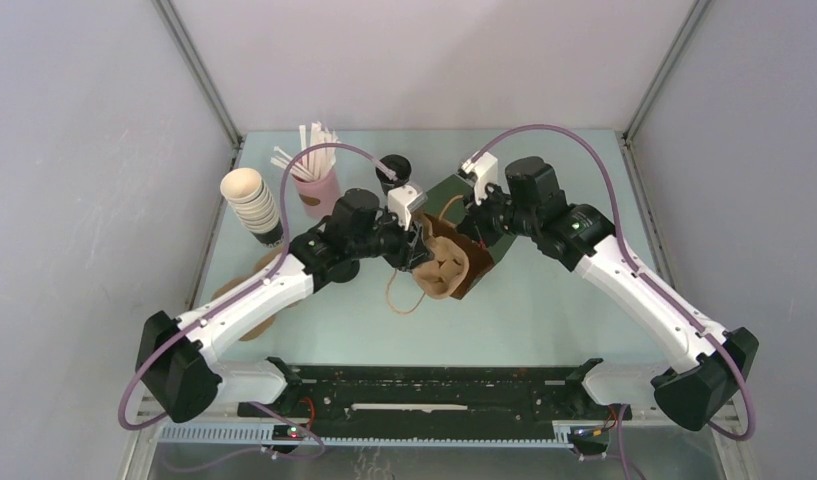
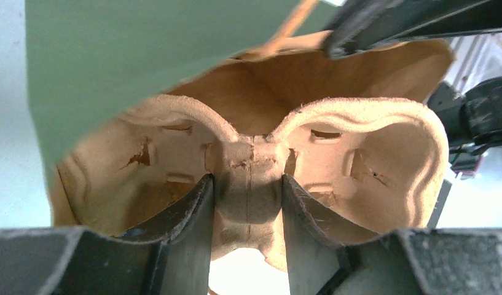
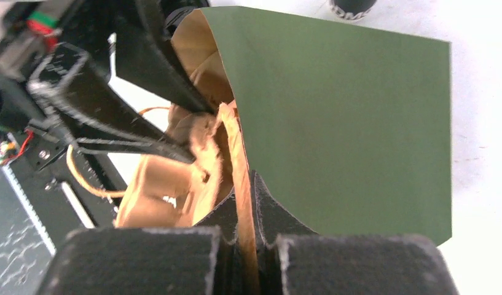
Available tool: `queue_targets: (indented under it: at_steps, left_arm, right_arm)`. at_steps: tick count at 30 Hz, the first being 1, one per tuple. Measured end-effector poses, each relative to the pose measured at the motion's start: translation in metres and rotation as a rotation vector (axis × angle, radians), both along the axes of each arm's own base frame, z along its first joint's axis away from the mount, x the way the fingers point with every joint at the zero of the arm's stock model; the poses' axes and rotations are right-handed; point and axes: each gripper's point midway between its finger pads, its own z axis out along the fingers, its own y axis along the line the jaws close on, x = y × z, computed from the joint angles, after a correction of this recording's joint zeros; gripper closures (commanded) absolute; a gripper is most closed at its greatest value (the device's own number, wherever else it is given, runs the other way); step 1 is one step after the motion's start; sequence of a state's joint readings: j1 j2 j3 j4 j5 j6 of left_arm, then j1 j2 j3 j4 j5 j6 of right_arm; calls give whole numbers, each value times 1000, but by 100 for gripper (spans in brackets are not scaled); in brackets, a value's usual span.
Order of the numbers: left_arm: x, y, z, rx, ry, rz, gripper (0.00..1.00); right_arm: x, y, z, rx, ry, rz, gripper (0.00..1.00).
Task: Pack the takeout coffee
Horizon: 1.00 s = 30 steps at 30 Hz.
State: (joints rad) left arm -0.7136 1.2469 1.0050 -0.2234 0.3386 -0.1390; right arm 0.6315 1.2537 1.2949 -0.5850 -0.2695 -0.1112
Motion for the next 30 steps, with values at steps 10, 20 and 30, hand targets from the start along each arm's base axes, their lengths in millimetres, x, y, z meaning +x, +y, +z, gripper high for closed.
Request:
queue_targets:
  at_steps: [10,20,30]
  left_arm:
    - [21,7,4,76,-32,106,85]
    - [35,-5,-20,217,-101,249,82]
    - [31,-9,-10,285,-196,340,80]
  right_arm:
    - [-8,-1,0,43,57,63,100]
    - [4,7,4,99,159,-14,100]
    - [-2,13,28,243,327,-59,100]
